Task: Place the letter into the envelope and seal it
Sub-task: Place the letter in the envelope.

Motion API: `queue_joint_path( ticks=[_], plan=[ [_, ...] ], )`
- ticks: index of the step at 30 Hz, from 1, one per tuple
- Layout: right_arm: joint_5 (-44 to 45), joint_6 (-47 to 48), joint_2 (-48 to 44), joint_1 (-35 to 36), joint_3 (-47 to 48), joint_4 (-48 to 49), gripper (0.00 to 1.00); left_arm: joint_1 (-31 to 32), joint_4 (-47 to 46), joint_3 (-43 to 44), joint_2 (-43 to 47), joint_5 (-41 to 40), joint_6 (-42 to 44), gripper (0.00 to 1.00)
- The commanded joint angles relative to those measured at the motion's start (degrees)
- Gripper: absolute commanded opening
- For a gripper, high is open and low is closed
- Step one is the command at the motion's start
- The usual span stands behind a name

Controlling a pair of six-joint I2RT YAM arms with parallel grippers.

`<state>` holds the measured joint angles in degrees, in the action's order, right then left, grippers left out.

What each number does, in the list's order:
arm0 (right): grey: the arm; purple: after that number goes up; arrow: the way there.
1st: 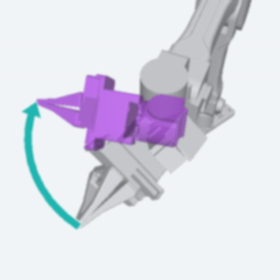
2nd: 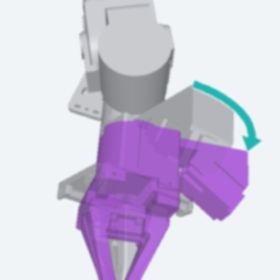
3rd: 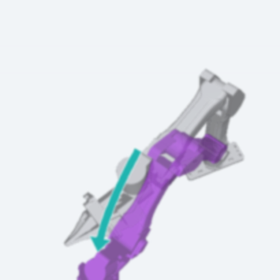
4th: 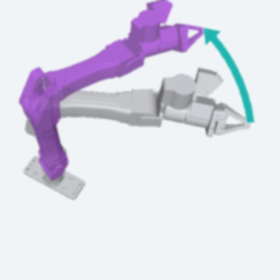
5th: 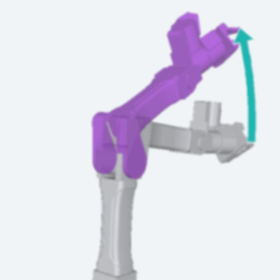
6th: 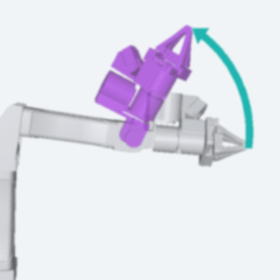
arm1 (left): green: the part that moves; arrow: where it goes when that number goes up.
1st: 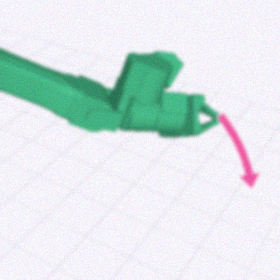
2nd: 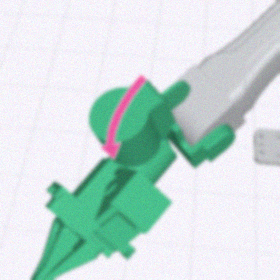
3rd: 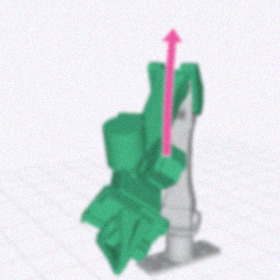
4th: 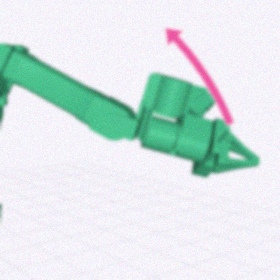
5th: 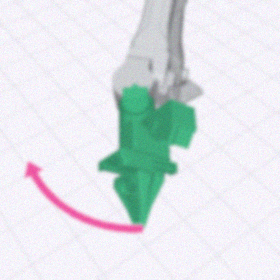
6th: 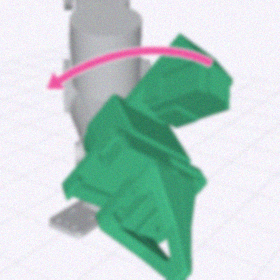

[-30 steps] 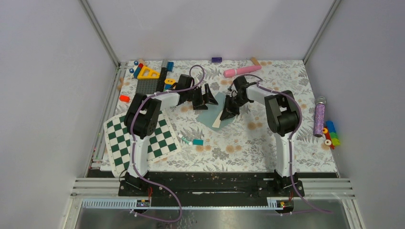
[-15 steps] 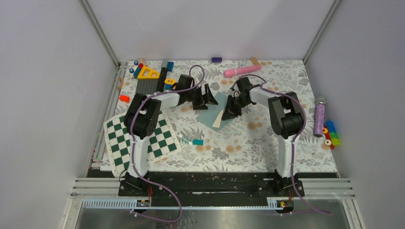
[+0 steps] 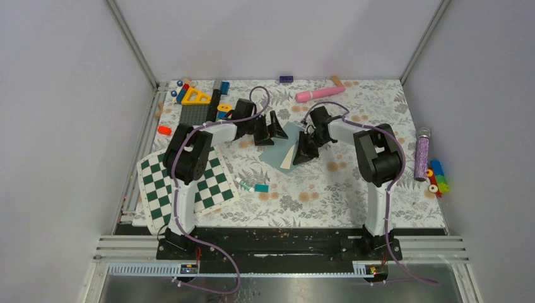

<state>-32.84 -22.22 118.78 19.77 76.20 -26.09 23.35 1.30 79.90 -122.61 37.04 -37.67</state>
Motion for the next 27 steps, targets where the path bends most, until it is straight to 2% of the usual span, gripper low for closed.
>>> queue_joint_path(
  ticks=[1,20,23,27],
  plan=[
    [1.59,-1.59,-2.25,1.91,-0.73,2.1,0.08,-0.5,4.04,-2.51,0.71,-4.81,0.59,0.93],
    [1.97,-6.47,-2.37,3.52,-2.12,7.58,0.06,-0.57,3.66,-2.79,1.38,-4.24,0.13,0.95],
    [3.35,-5.16,-2.67,3.44,-2.19,6.31,0.05,-1.7,4.74,-1.01,2.14,-2.65,0.77,0.99],
    [4.24,-4.19,-2.85,3.23,-1.88,4.99,0.05,-4.48,6.56,-0.22,5.01,-1.9,2.86,0.99]
  ],
)
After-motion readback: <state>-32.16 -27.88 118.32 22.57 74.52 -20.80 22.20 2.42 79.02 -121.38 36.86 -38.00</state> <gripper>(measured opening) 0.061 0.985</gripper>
